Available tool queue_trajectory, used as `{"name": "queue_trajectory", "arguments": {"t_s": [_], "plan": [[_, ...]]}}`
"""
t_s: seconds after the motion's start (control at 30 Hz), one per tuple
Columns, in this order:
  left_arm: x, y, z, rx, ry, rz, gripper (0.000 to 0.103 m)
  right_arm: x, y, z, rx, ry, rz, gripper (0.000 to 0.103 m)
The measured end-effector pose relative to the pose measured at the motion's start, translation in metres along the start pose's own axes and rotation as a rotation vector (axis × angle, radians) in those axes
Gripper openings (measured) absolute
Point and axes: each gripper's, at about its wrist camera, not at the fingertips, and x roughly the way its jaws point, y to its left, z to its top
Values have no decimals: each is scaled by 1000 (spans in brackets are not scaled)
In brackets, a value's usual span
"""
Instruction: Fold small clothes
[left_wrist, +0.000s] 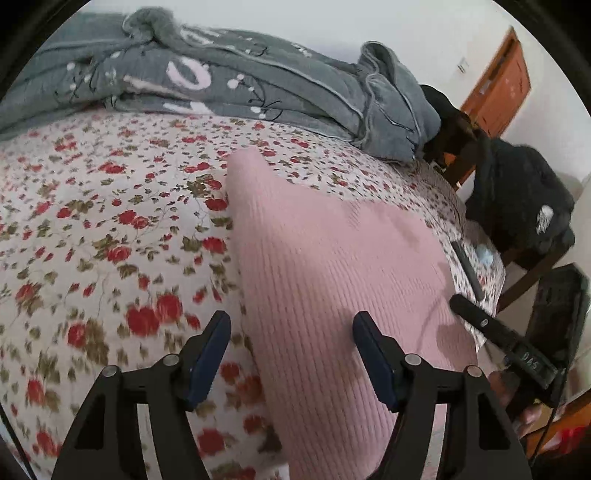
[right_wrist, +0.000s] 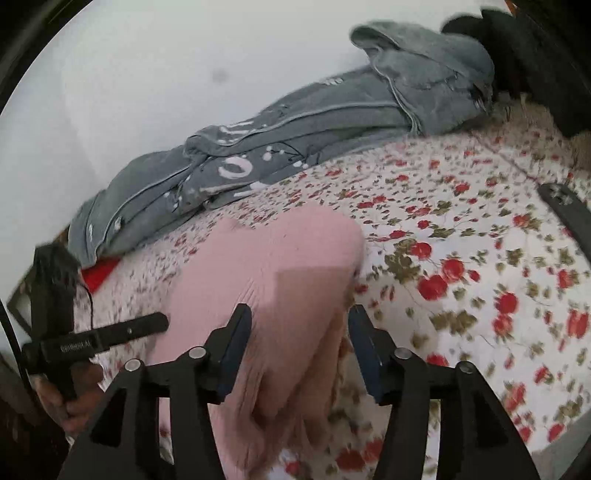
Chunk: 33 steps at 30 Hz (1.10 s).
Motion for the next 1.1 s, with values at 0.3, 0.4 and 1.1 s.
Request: {"name": "queue_trajectory", "arguments": {"t_s": [0.3,0.4,1.1], "plan": [[35,3,3,-14,59,-73,58,43,-22,-4,49,120,-68,69],[38,1,6,-6,51,-68,53,47,-20,-3,30,125,-65,72],[-33,-21,30,88,-142,-50,35,25,14,23,78,90,145,23]]}}
